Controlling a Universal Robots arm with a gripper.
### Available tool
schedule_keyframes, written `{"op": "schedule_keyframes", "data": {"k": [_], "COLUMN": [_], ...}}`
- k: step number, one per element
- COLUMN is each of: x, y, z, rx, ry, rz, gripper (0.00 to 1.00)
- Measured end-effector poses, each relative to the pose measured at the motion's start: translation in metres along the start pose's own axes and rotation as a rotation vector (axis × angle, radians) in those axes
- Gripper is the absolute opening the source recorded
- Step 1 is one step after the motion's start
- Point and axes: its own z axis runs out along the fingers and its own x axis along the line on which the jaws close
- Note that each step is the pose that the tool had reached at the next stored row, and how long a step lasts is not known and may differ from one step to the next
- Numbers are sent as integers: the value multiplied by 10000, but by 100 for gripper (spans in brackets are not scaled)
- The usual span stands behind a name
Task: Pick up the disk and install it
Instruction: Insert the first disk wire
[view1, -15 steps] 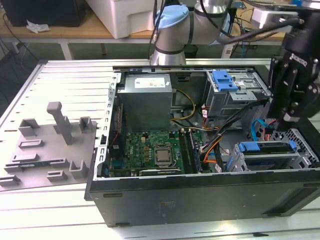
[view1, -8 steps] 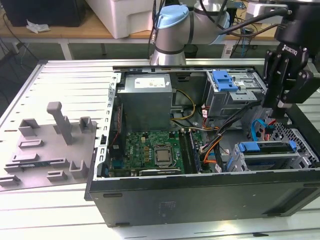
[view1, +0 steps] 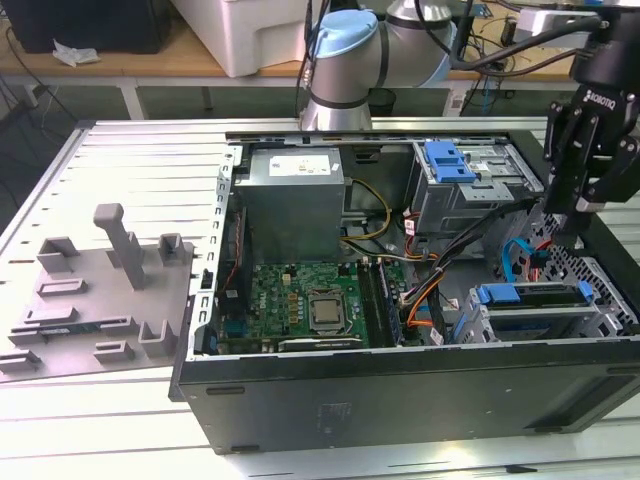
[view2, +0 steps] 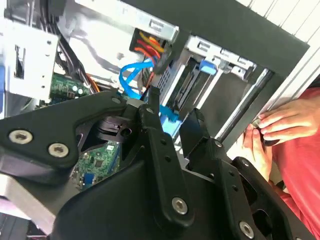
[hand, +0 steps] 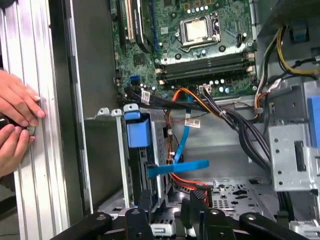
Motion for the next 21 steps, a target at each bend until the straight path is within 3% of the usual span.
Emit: {"op": "schedule_keyframes", "data": {"k": [5, 10, 13, 16, 19, 21], "x": [-116, -146, -193, -245, -265, -276], "y": [-126, -163, -177, -207, -216, -217], "z": [31, 104, 139, 165, 195, 210], "rx": [-32, -155, -169, -171, -283, -343], "ry": [80, 85, 159, 491, 679, 764], "rz": [109, 572, 662, 740, 935, 1041], "gripper": [44, 44, 44, 44, 44, 35]}}
